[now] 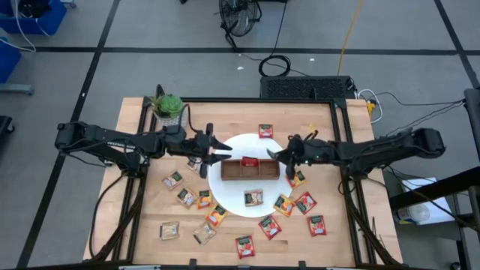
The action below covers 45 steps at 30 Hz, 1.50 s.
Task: Pick & Place Tea
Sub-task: Put the red tea bag into the middle section of the wooden organizer
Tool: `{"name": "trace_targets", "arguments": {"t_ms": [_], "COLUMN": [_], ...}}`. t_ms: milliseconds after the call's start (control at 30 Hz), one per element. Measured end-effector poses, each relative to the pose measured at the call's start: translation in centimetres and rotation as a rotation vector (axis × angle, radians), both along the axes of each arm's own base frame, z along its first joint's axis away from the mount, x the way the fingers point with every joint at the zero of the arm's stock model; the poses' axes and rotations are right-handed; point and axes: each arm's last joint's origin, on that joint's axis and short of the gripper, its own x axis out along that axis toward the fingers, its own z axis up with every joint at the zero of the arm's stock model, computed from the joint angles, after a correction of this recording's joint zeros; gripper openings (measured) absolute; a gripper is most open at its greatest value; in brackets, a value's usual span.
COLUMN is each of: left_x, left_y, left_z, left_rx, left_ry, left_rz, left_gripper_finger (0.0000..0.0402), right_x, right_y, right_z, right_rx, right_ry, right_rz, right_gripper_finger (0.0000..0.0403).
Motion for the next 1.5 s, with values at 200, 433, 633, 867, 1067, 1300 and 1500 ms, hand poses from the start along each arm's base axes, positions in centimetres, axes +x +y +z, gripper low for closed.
{"name": "trace_targets", "arguments": {"t_ms": [200,433,633,867,1067,1300,1500], "left_x": [0.0,0.6,1.8,5.3,8.6,11.2,11.9], "left_y": [0.0,0.4,1.5,3.2,4.2,4.4,4.7], "left_z": [0.2,-0.3,-0.5,-0.3,0.0,-0.1,-0.9], "left_rx": [0.032,-0.072,-0.241,-0.481,-0.556,-0.573,-0.579], "left_ry": [-0.019,-0.022,-0.080,-0.017,0.083,0.084,0.107], "left_rz": [0.000,0.127,0.396,0.361,0.351,0.342,0.364], "left_gripper_finger": [0.0122,0.0122,0.0122,0.0122,0.0122,0.0122,0.0122], "right_x": [1.5,3.0,3.8,4.9,5.8,6.0,6.0], "right_y": [0.8,0.2,-0.7,-0.9,-1.0,-1.1,-1.2], "right_z": [-0.2,-1.8,-2.1,-2.0,-1.5,-1.1,-1.1], "right_rx": [-0.077,-0.308,-0.611,-0.775,-0.848,-0.866,-0.881], "right_ry": [-0.077,-0.058,-0.022,0.010,0.081,0.089,0.101], "right_rz": [0.065,-0.117,-0.400,-0.517,-0.593,-0.613,-0.613], "right_gripper_finger": [0.0033,0.0028,0.0028,0.0028,0.0028,0.0029,0.0028]}}
